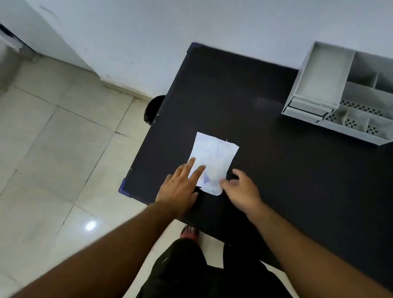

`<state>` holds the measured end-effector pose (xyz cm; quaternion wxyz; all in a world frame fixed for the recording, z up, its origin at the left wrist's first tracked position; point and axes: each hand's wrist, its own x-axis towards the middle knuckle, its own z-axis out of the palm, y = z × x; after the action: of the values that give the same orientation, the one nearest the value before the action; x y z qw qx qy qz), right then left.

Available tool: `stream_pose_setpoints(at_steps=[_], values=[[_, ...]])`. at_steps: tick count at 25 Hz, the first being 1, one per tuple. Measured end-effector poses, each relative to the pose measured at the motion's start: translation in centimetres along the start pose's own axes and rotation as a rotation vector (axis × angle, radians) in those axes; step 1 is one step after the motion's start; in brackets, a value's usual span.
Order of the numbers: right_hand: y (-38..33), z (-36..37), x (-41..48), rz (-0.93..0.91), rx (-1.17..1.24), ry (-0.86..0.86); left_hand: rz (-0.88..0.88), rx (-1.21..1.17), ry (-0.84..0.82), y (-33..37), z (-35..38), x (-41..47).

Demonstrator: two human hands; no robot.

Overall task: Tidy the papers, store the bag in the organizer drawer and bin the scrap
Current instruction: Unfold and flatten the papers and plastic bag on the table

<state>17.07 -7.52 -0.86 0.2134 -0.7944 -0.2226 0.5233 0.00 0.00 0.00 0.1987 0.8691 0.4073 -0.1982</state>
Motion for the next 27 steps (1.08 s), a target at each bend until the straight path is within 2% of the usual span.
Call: stream_pose_setpoints(at_steps=[4, 7, 11, 14, 17, 20, 23, 27], values=[[-1.8, -0.5, 2.7, 0.098, 0.187, 0.014, 0.077, 0.113, -0.055, -1.1, 0.5, 2.8], [-2.8, 0.2, 3.2, 0.126, 0.254, 0.035, 0.153, 0.134, -0.006, -2.4, 0.8, 4.5], [-3.3, 0.5, 2.4, 0.083, 0.364, 0.154, 0.246, 0.028, 0.071, -2.8, -1.0, 6.4], [-3.1, -0.2, 1.3, 0.106, 0.525, 0.145, 0.333, -0.142, 0.087, -3.2, -2.5, 7.3], [-2.7, -1.1, 0.7, 0.281, 0.749, 0.071, 0.268, -0.471, 0.042, -2.6, -4.3, 7.3], [-2.3, -1.7, -0.2, 0.409, 0.798, 0.032, 0.173, -0.697, -0.035, -1.2, -5.8, 6.8], [-2.0, -3.1, -1.6, 0.444, 0.836, -0.001, 0.087, -0.882, -0.136, -0.2, -7.8, 6.9], [-2.3, -4.0, -2.9, 0.466, 0.840, -0.064, -0.077, -1.013, -0.394, -0.2, -9.7, 8.0]])
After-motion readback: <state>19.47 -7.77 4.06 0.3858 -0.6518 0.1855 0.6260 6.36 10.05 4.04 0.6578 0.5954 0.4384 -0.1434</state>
